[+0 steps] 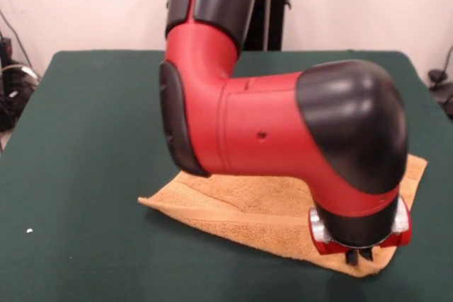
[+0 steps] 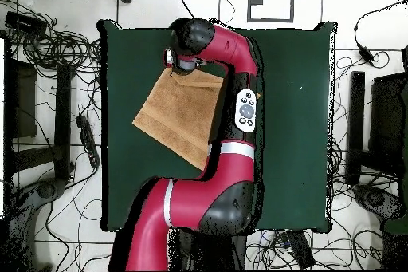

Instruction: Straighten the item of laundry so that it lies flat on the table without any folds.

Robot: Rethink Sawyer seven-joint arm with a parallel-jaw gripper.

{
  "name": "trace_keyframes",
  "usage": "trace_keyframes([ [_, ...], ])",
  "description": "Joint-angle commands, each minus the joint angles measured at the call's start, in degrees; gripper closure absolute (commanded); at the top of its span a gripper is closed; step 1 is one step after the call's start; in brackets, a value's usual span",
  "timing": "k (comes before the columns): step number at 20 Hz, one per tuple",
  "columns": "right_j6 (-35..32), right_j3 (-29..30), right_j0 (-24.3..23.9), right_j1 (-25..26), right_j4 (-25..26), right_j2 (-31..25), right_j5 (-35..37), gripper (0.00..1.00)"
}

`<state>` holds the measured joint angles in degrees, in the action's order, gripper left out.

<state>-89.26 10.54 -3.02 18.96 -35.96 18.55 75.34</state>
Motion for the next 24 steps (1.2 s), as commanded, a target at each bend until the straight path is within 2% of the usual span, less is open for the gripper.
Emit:
trace_keyframes([
  [1,-3.50,-2.48,-0.35,9.29,-10.28,6.83,15.69,1.00],
  [5,-0.19,-5.06,-2.47,12.34,-19.54,17.97,18.40,1.00],
  [13,5.35,-9.39,-8.08,17.02,-40.39,44.30,20.09,1.00],
  [19,7.20,-10.73,-10.88,17.65,-50.33,57.43,20.40,1.00],
  [24,9.83,-11.81,-13.87,18.29,-61.69,71.03,20.68,1.00],
])
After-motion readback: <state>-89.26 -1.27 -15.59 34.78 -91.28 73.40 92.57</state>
